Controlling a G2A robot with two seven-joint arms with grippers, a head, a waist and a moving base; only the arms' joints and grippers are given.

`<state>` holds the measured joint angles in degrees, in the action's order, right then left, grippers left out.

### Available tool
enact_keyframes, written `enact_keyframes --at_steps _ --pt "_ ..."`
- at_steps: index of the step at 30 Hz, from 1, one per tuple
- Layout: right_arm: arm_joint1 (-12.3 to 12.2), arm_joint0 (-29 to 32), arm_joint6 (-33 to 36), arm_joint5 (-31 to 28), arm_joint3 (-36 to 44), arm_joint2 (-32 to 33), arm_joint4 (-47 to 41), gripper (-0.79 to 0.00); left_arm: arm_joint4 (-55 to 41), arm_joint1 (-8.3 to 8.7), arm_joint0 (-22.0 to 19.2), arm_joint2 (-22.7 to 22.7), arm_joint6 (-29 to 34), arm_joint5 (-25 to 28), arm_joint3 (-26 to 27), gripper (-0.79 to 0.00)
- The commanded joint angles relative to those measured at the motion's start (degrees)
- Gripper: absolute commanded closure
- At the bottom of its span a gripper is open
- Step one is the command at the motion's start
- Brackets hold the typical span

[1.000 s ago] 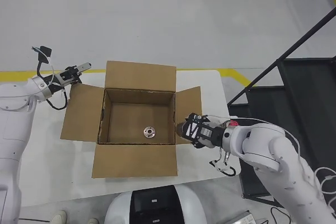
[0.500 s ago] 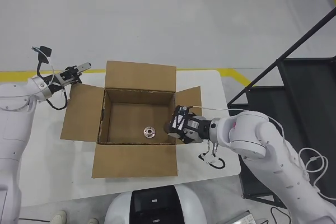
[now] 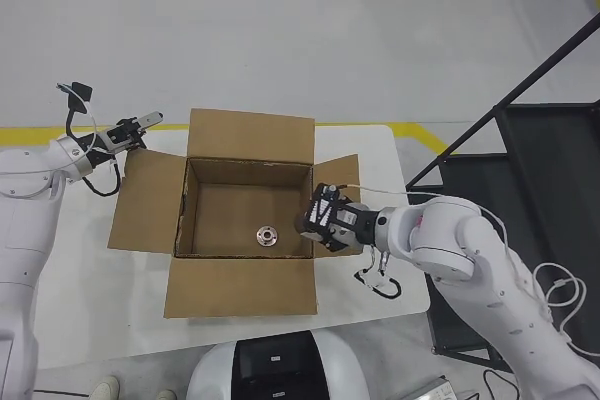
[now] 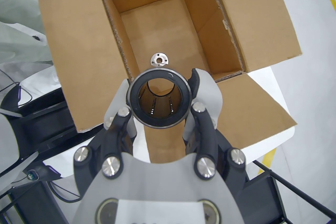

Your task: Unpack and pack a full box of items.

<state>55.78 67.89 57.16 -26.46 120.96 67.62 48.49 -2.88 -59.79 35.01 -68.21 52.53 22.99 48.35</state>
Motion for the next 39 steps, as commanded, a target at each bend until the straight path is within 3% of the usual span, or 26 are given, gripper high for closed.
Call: enact_keyframes --at_steps 1,5,11,16,24,39 --pt "0.47 -2.92 -2.23 -0.40 -2.67 -1.90 -0.46 0.000 -0.03 0.00 0.00 0.00 0.00 0.00 0.00 -0.785" --pt "2.49 -12.83 -3.90 -2.69 -9.55 -10.45 -0.76 0.000 -0.03 0.00 0.00 0.00 0.00 0.00 0.00 -0.785" --pt "7.82 -28.42 -5.11 -2.45 -23.30 -26.00 0.38 0.000 -0.03 0.00 0.00 0.00 0.00 0.00 0.00 -0.785" --pt "12.42 -35.26 -7.00 -0.49 -33.76 -34.99 0.95 0.000 -0.03 0.00 0.00 0.00 0.00 0.00 0.00 -0.785" --pt "16.59 -37.44 -12.36 2.45 -43.40 -40.62 4.81 0.000 -0.03 0.00 0.00 0.00 0.00 0.00 0.00 -0.785" --pt "16.61 -36.14 -13.39 3.29 -44.48 -40.59 5.43 0.000 -0.03 0.00 0.00 0.00 0.00 0.00 0.00 -0.785"
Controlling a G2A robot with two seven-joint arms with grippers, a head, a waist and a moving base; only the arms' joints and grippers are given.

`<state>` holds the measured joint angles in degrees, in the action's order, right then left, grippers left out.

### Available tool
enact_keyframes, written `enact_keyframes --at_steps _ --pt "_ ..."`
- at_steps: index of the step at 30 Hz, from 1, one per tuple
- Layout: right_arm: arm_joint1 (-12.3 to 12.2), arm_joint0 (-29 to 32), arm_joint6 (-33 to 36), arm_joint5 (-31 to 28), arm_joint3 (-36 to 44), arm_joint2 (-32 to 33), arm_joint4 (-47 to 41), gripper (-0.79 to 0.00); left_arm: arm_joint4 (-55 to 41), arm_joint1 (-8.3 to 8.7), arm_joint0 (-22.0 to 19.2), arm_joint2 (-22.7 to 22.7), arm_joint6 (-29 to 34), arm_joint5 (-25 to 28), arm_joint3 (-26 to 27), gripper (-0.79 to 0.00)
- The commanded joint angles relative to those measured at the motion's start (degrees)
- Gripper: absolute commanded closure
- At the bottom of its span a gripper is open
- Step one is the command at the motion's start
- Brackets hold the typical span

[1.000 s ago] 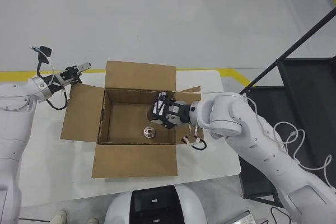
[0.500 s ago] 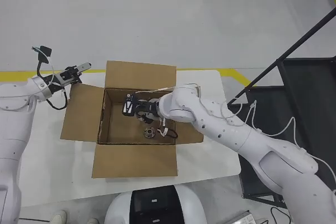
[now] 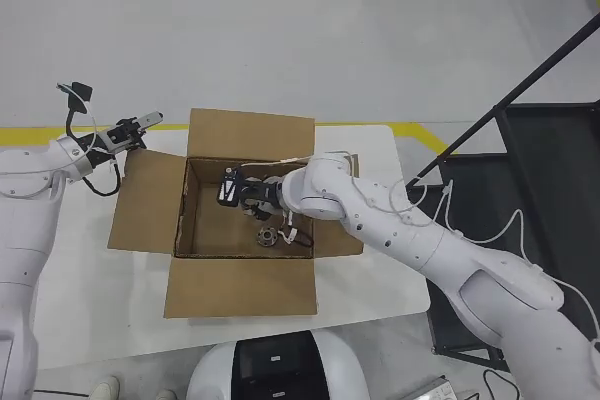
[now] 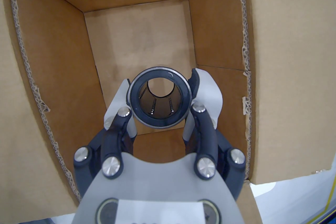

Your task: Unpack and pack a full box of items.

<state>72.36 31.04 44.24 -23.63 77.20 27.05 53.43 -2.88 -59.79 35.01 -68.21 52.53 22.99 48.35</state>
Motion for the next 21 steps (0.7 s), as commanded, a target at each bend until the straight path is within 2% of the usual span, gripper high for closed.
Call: enact_keyframes --at_steps 1,4,15,20,21 --pt "0.16 0.79 -0.36 0.49 -1.32 -0.36 1.71 0.000 -0.03 0.00 0.00 0.00 0.00 0.00 0.00 -0.785" --pt "1.16 0.87 -1.15 0.77 -4.65 -1.87 4.16 0.000 -0.03 0.00 0.00 0.00 0.00 0.00 0.00 -0.785" --pt "7.61 -0.25 -8.28 3.18 -19.25 -6.00 4.41 0.000 -0.03 0.00 0.00 0.00 0.00 0.00 0.00 -0.785" --pt "10.45 -1.09 -7.35 3.58 -24.32 -6.88 3.15 0.000 -0.03 0.00 0.00 0.00 0.00 0.00 0.00 -0.785" --pt "10.97 -1.19 -6.99 3.00 -25.15 -7.09 2.76 -0.080 -0.03 0.00 0.00 0.00 0.00 0.00 0.00 -0.785"
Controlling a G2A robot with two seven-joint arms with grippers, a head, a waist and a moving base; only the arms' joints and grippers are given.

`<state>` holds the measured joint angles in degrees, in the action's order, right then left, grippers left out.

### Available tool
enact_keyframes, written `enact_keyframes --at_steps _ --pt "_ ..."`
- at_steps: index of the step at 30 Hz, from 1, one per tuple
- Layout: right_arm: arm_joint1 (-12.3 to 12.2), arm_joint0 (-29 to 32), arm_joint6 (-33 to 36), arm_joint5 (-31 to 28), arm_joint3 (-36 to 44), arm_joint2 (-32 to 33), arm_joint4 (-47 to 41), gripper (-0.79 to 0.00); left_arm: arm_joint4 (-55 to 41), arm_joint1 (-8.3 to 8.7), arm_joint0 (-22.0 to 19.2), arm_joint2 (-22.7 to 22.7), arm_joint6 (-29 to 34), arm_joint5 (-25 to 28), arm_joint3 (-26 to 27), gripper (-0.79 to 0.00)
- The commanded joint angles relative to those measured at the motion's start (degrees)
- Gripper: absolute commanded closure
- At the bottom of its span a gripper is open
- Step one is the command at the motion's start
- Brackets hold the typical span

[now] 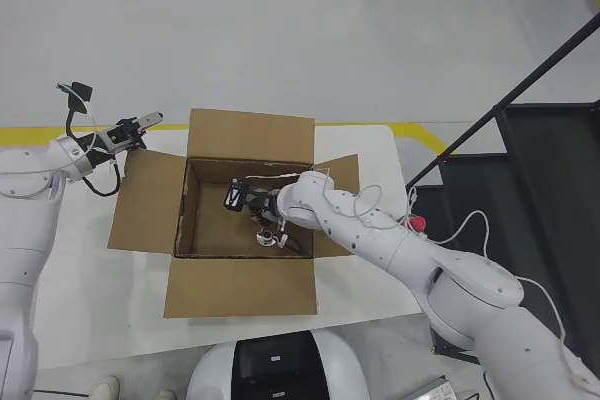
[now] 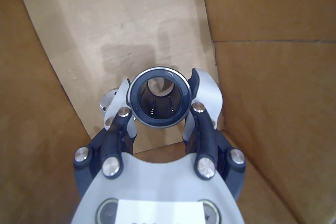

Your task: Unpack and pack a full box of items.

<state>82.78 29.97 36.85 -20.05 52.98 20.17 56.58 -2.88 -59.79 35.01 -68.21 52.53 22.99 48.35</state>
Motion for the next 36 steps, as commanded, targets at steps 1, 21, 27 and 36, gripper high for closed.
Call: enact_keyframes --at_steps 1,21,27,36 --pt "1.05 -0.34 0.88 -1.20 -1.74 -0.44 -0.51 -0.243 -0.03 0.00 0.00 0.00 0.00 0.00 0.00 -0.785" --pt "-4.53 3.70 5.25 -11.34 15.96 13.53 -2.56 -0.785 -0.03 0.00 0.00 0.00 0.00 0.00 0.00 -0.785" --pt "-11.58 18.70 6.08 -16.03 38.03 28.34 -1.90 -0.785 -0.03 0.00 0.00 0.00 0.00 0.00 0.00 -0.785" --pt "-16.93 39.59 -0.52 -19.17 53.99 48.63 -4.21 -0.785 -0.03 0.00 0.00 0.00 0.00 0.00 0.00 -0.785"
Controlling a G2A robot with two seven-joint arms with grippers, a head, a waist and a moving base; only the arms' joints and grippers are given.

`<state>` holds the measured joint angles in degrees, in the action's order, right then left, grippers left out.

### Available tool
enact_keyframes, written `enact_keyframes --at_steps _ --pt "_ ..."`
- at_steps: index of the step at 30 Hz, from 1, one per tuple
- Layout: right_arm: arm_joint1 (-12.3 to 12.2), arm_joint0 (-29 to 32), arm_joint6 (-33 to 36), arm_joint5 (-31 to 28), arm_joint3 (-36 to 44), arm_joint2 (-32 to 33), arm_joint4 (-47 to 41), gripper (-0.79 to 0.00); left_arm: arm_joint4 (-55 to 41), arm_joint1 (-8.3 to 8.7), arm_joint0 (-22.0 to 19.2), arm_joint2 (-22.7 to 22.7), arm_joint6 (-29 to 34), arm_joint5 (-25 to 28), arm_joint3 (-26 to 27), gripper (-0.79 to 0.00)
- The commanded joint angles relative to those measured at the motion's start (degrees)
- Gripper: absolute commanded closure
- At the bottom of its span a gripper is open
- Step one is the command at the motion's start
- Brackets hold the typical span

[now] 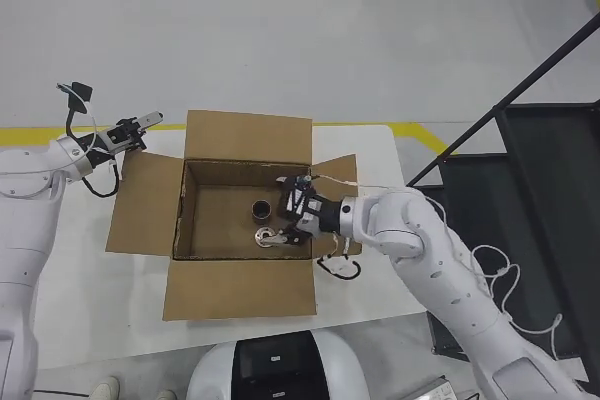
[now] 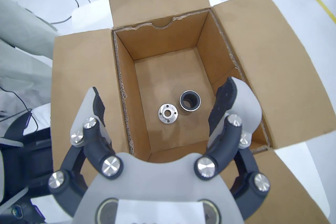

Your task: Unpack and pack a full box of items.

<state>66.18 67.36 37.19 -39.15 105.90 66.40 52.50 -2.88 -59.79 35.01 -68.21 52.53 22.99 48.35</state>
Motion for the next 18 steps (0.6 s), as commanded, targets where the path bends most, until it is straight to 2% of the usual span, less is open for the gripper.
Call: enact_keyframes --at_steps 1,7,18 --pt "-0.69 4.03 -1.53 -0.19 2.27 4.29 -0.10 -0.785 -0.03 0.00 0.00 0.00 0.00 0.00 0.00 -0.785" --pt "-2.03 12.38 -4.82 -0.31 7.94 12.23 -1.83 -0.785 -0.03 0.00 0.00 0.00 0.00 0.00 0.00 -0.785" --pt "-2.07 12.59 -4.90 -0.47 8.09 12.37 -1.82 -0.785 -0.03 0.00 0.00 0.00 0.00 0.00 0.00 -0.785"
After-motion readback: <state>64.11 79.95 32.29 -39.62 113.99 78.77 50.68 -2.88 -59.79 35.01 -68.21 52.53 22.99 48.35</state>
